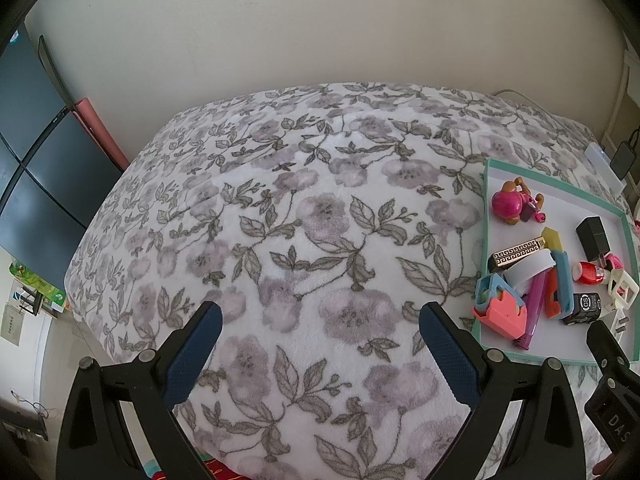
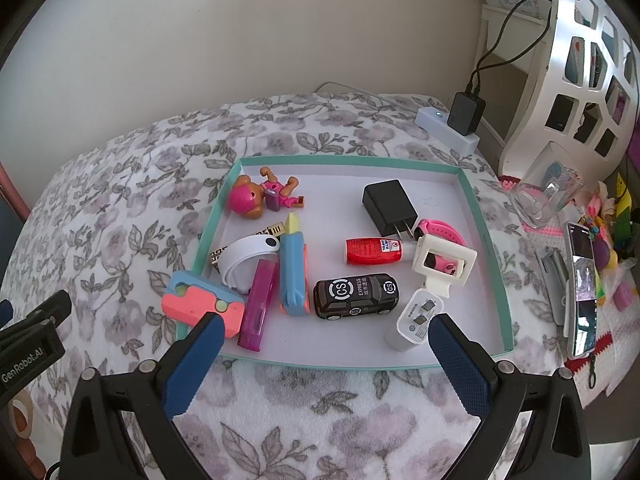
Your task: Organize rigid objects
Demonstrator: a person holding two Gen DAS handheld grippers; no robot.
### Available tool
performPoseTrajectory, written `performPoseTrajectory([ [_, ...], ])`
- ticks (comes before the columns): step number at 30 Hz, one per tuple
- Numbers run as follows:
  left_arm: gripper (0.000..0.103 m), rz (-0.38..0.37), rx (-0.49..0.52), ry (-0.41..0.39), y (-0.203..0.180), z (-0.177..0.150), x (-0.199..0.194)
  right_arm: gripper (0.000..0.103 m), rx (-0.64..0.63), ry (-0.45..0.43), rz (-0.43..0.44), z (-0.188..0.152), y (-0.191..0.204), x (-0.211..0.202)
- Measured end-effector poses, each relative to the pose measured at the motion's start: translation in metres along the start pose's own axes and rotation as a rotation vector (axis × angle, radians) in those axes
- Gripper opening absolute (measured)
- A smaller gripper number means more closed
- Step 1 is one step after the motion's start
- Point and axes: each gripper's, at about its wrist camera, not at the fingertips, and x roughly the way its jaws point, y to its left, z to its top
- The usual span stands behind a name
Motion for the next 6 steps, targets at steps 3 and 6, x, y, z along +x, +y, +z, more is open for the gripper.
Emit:
performPoseTrajectory([
  [3,0.099,-0.002,-0.003,-0.011,0.0007,0.0003,-0.0013,0.103,0.000,0.001,0.000,0.0000,0.0002,0.0001],
  [6,0.099,-0.005,0.000,-0.012,0.0007,0.0006,-0.0013,0.103,0.001,0.000,-0.001,0.0000,0.0004,0.0000],
])
